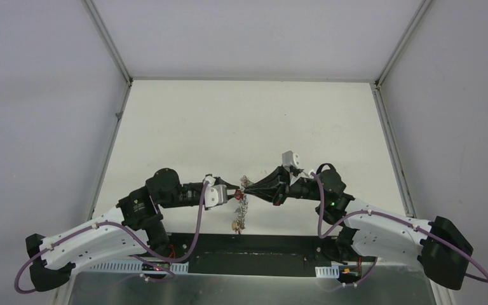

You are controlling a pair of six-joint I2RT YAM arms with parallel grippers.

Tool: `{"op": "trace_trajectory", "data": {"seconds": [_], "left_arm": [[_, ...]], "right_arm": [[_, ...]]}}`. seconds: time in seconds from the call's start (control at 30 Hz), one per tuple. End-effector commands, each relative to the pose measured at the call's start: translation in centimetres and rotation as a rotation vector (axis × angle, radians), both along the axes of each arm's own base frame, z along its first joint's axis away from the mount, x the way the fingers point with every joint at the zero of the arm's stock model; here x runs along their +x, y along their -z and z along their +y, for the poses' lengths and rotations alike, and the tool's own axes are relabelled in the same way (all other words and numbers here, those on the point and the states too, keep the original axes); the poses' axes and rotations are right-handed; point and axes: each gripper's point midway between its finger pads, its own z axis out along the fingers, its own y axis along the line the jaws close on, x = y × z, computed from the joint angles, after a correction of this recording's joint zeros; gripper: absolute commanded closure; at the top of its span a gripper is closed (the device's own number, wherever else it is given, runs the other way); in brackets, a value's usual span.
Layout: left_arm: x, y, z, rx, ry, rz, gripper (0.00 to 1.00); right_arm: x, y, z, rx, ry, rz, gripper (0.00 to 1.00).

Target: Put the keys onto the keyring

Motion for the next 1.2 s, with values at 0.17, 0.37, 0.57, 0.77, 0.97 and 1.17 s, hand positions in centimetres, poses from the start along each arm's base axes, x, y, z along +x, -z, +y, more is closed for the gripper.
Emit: {"op": "trace_trajectory", "data": {"seconds": [0.17, 0.37, 0.57, 0.77, 0.97, 1.17], "left_arm": [[0.1, 0.5, 0.3, 0.017, -0.017, -0.007, 0.98], [-0.6, 1.4, 0.5, 0.047, 0.006, 0.034, 1.0], [-1.1, 2.0, 0.8, 0.073, 0.017, 0.064, 1.0], [-1.2, 2.3, 0.5, 0.107, 0.037, 0.079, 1.0], [-1.0, 2.0, 0.0, 0.136, 0.046, 0.069, 1.0], [-1.6, 0.2, -0.4, 0.105, 0.095, 0.045, 1.0]], "right_arm": [[-0.1, -3.7, -0.4, 0.111, 0.013, -0.066, 1.0], [-0.1, -3.7, -0.4, 0.111, 0.013, -0.069, 1.0], [-0.2, -3.6, -0.4, 0.11, 0.013, -0.066, 1.0], [-0.1, -3.5, -0.4, 0.108, 0.014, -0.069, 1.0], [-0.2, -3.4, -0.4, 0.105, 0.014, -0.066, 1.0], [-0.1, -3.2, -0.5, 0.104, 0.018, -0.063, 1.0]]}}
